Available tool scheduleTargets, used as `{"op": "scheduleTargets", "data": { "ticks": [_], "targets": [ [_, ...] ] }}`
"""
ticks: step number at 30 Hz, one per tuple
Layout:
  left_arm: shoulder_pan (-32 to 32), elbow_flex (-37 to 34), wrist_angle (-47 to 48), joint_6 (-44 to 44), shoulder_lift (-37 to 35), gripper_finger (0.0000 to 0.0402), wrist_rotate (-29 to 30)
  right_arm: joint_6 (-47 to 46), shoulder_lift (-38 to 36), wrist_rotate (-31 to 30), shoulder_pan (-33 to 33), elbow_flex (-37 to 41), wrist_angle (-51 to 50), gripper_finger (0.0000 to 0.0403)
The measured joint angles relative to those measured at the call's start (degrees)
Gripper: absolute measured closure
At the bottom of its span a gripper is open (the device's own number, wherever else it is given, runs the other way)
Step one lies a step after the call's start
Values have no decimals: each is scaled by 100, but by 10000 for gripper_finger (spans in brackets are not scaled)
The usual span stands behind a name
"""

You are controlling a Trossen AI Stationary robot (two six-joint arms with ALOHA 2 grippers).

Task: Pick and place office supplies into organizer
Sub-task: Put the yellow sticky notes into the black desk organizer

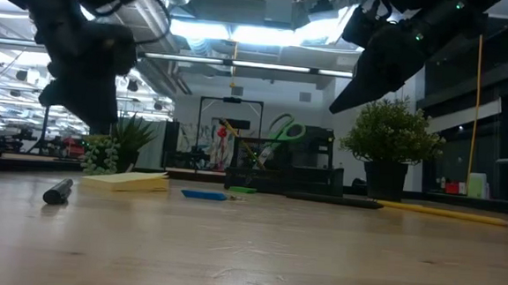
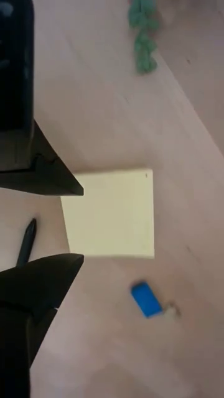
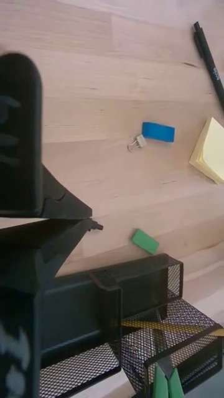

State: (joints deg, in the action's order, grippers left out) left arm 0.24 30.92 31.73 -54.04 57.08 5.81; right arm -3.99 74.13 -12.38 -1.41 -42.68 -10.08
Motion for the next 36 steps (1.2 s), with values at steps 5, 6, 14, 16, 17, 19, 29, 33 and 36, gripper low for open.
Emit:
{"op": "scheduleTargets", "data": {
  "ticks": [5, 6, 14, 16, 17, 19, 29, 33, 36],
  "targets": [
    [-311, 0, -20, 22, 425, 246, -156, 2, 0, 0, 0, 0, 6, 393],
    [-368, 0, -18, 26, 501, 246, -240, 1, 0, 0, 0, 0, 6, 393],
    [-709, 0, -172, 344, 1122, 246, -866, 2, 0, 0, 0, 0, 6, 393],
    [-791, 0, -378, 518, 1237, 246, -985, 0, 0, 0, 0, 0, 6, 393],
    [-837, 0, -478, 605, 1286, 246, -1084, 1, 0, 0, 0, 0, 6, 393],
    [-941, 0, -618, 752, 1375, 246, -1227, 0, 0, 0, 0, 0, 8, 393],
    [-1479, -118, -608, 1274, 1495, 246, -1495, 0, 0, 48, 0, 0, 19, 393],
    [-1577, -398, -904, 1282, 1497, 247, -1936, 0, 0, 50, 0, 0, 21, 393],
    [-1579, -657, -1439, 1185, 1482, 246, -2203, 9, 0, 52, 0, 0, 21, 393]
  ]
}}
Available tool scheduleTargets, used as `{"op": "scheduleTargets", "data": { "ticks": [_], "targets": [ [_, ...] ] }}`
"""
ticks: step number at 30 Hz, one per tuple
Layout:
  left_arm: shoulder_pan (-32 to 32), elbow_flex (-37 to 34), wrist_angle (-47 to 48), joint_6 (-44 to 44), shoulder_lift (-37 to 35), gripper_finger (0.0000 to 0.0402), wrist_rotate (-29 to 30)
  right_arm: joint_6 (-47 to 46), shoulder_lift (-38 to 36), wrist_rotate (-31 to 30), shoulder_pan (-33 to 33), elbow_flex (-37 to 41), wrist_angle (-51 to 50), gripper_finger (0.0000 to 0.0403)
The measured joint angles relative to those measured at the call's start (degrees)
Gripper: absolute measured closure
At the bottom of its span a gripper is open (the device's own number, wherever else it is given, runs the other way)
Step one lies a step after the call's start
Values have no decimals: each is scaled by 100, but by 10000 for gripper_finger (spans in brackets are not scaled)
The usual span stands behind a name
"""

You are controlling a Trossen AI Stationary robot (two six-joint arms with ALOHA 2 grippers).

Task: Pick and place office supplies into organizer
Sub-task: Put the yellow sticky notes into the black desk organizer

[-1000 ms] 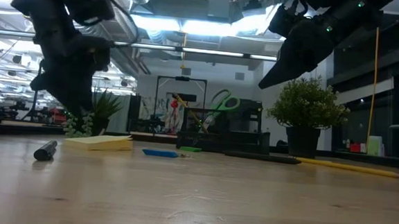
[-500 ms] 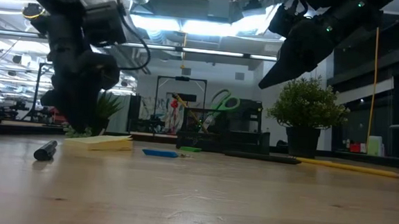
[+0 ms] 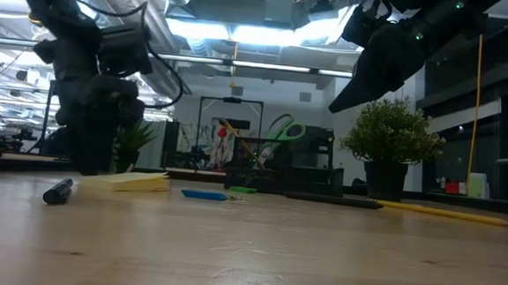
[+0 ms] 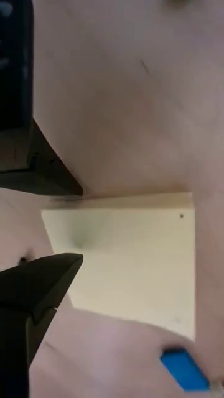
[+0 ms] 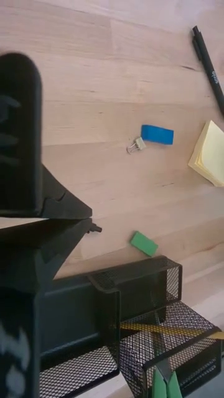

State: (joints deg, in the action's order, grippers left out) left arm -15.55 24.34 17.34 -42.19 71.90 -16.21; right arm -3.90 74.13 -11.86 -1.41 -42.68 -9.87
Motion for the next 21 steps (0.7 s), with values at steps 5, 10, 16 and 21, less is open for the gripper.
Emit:
{"op": "scheduleTargets", "data": {
  "ticks": [5, 10, 16, 21],
  "targets": [
    [-39, -374, -783, -263, -11, 247, -330, 9, 0, 0, 0, 0, 11, 393],
    [-42, -599, -1166, -613, -7, 252, -480, 11, 0, 2, 0, 0, 75, 393],
    [-15, -686, -1210, -677, -11, 269, -342, 13, 0, 2, 0, 0, 91, 393],
    [82, -695, -1265, -673, 15, 288, -194, 16, 0, 2, 0, 0, 92, 393]
  ]
}}
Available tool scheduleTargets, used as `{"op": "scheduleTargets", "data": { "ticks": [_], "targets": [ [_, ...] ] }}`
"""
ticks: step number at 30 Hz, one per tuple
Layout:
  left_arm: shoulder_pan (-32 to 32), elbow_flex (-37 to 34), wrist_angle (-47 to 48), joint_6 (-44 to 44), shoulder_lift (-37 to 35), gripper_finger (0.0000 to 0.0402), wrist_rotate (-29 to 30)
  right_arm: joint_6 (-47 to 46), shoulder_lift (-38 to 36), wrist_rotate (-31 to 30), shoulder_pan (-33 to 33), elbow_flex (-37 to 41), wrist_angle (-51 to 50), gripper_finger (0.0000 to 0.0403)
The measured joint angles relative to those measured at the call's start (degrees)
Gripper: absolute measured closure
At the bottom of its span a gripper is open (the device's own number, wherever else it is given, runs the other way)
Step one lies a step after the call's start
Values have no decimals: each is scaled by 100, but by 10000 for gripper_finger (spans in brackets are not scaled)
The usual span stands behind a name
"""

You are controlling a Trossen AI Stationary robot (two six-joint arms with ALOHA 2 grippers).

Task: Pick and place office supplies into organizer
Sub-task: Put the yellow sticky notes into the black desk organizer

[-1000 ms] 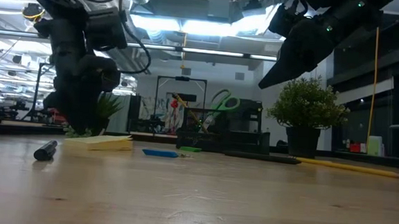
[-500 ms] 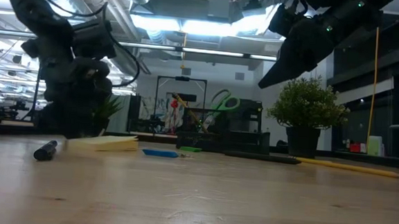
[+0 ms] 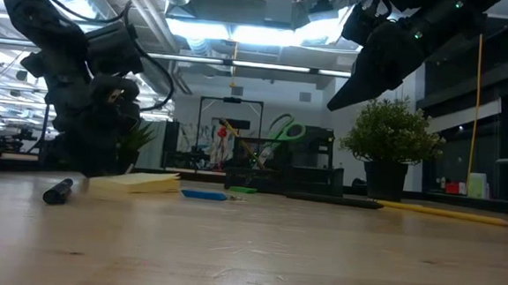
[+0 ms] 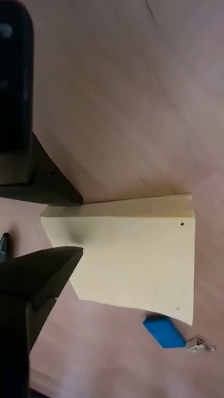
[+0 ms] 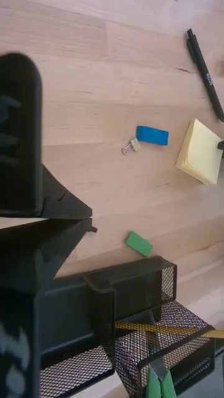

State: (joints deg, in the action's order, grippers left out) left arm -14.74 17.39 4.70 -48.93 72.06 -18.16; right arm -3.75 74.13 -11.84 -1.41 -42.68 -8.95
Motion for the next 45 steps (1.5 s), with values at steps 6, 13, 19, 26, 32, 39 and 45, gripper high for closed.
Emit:
{"op": "scheduleTargets", "data": {
  "ticks": [6, 13, 19, 26, 32, 39, 45],
  "targets": [
    [105, 24, -41, 111, 179, 354, 133, 105, 0, -7, 0, 0, 1, 393],
    [122, 11, -352, 303, 242, 396, 219, 105, 0, -7, 0, 0, 7, 393],
    [125, -7, -390, 321, 184, 399, 239, 111, 0, -9, 0, 0, 11, 393],
    [122, 82, -223, 460, -83, 400, 310, 120, 0, -11, 0, 0, 15, 393],
    [120, 104, -207, 496, -389, 401, 374, 122, 0, -11, 0, 0, 17, 393],
    [120, 116, -279, 562, -783, 401, 366, 122, 0, -13, 0, 0, 33, 393],
    [151, 122, -219, 760, -910, 401, 296, 124, 0, -13, 0, 1, 48, 393]
  ]
}}
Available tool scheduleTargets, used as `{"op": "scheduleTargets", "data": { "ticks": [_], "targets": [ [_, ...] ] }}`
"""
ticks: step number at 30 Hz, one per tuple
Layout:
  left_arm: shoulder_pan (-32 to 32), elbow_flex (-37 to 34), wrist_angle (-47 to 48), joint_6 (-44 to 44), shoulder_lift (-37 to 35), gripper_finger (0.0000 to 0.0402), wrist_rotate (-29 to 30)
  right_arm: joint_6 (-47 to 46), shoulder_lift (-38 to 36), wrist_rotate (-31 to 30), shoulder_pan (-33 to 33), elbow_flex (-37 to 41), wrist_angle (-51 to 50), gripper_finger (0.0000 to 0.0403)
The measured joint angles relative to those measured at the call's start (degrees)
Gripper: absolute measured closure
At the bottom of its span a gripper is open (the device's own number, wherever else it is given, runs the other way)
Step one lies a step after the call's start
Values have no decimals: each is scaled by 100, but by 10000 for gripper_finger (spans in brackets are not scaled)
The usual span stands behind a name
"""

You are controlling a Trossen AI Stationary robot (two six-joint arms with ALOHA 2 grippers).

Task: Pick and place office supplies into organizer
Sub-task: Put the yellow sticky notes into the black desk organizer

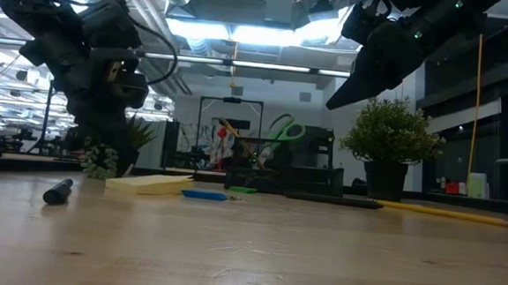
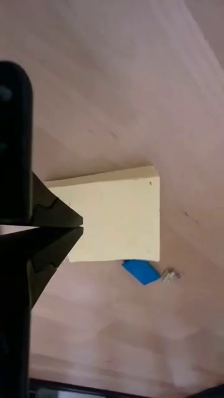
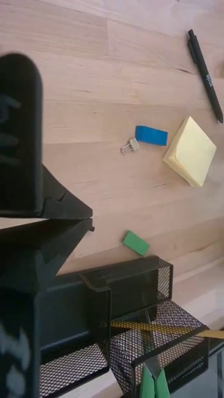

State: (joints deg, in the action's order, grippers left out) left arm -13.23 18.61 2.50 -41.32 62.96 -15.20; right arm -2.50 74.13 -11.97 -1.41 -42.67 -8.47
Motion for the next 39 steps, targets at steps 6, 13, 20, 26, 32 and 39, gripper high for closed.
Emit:
{"op": "scheduleTargets", "data": {
  "ticks": [6, 13, 20, 26, 32, 39],
  "targets": [
    [298, 9, -188, 911, -2, 400, 406, 21, 0, -2, 1, 0, 11, 393],
    [1123, 13, -432, 2264, -2, 400, 1740, 22, 0, -4, 1, 1, 15, 393],
    [1808, 715, 158, 2755, 101, 400, 2647, 161, 0, -9, 9, 2, 168, 393],
    [2020, 1442, 1120, 2803, 704, 400, 2815, 164, 0, -9, 9, 2, 186, 393],
    [2224, 1888, 1465, 3529, 1449, 400, 2925, 162, 0, -9, 9, 2, 170, 393],
    [2404, 2360, 1596, 4027, 1788, 400, 2921, 157, 0, -7, 10, 2, 122, 393]
  ]
}}
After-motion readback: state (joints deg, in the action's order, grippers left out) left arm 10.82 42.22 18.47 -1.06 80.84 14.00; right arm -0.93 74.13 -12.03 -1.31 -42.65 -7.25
